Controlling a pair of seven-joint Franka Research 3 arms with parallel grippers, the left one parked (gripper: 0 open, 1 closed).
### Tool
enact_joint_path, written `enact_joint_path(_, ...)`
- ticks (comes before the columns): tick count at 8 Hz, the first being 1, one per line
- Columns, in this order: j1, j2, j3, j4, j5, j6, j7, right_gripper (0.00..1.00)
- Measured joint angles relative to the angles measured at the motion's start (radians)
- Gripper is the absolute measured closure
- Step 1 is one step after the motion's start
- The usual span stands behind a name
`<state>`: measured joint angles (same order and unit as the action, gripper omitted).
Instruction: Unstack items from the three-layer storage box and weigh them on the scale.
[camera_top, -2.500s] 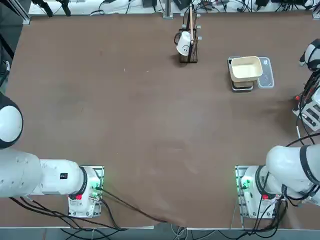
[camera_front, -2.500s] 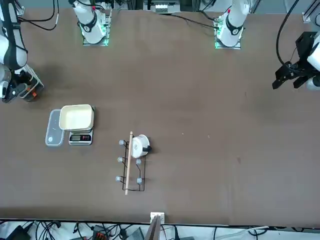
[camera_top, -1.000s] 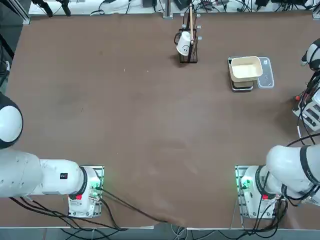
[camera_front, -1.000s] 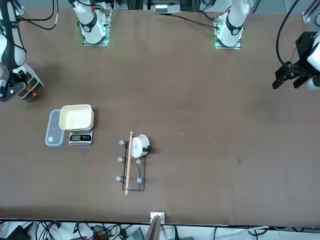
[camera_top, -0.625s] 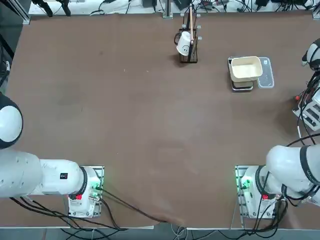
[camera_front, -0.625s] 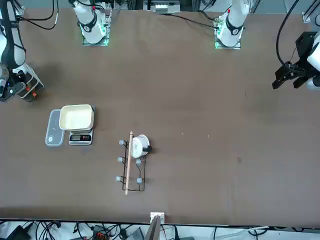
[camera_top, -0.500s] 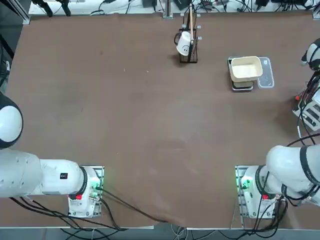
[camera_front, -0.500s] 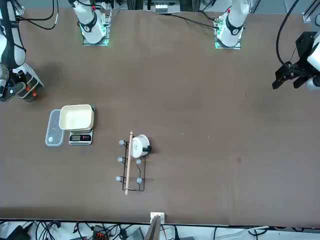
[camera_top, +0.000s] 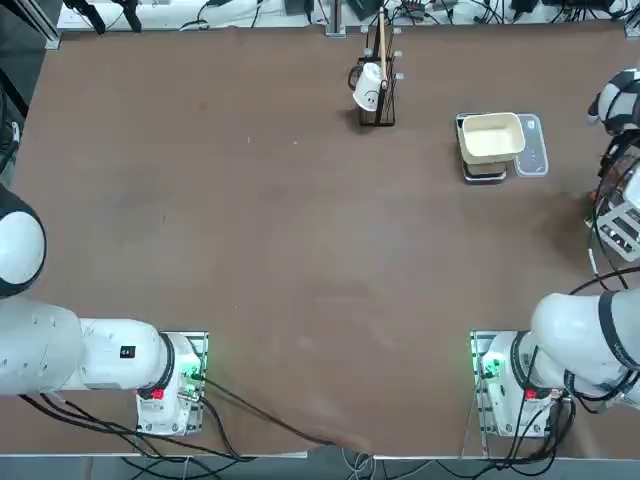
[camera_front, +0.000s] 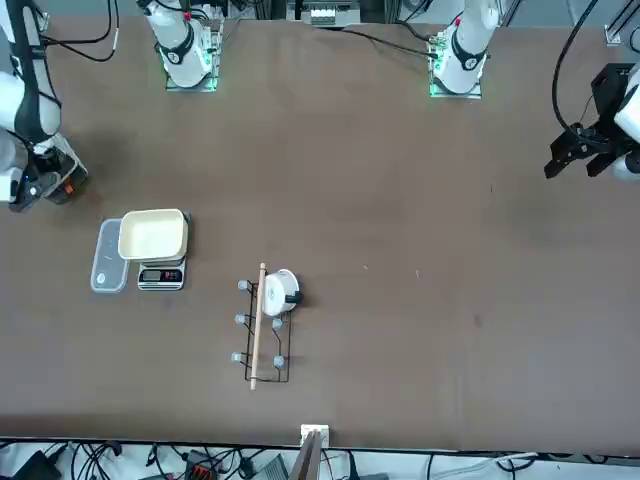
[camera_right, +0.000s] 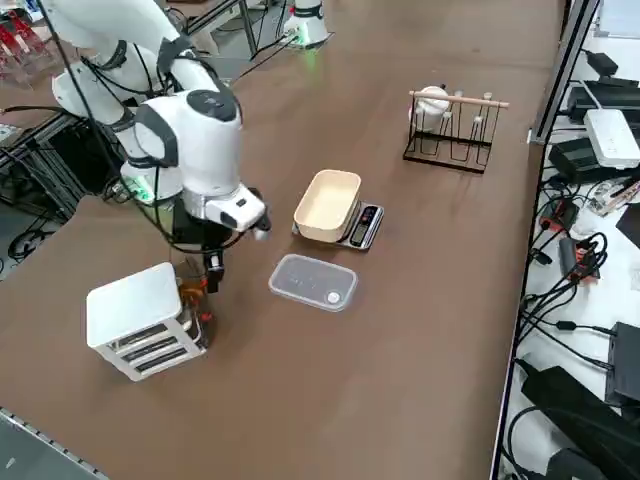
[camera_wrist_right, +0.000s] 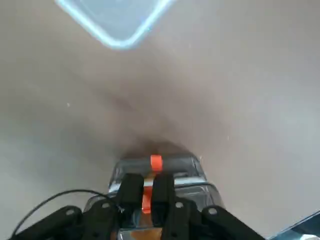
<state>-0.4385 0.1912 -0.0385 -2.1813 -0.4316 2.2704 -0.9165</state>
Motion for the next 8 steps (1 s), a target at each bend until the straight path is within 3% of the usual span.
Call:
enact_joint_path(4, 0.092, 0.012, 0.010, 0.025, 0.022, 0.000, 0.052, 0.89)
enact_joint_path(5, 0.092, 0.013, 0.010, 0.030, 0.028, -0.004, 0.052, 0.83)
enact_joint_path(8, 0.091, 0.008, 0.011, 0.084, 0.037, -0.079, 0.051, 0.31)
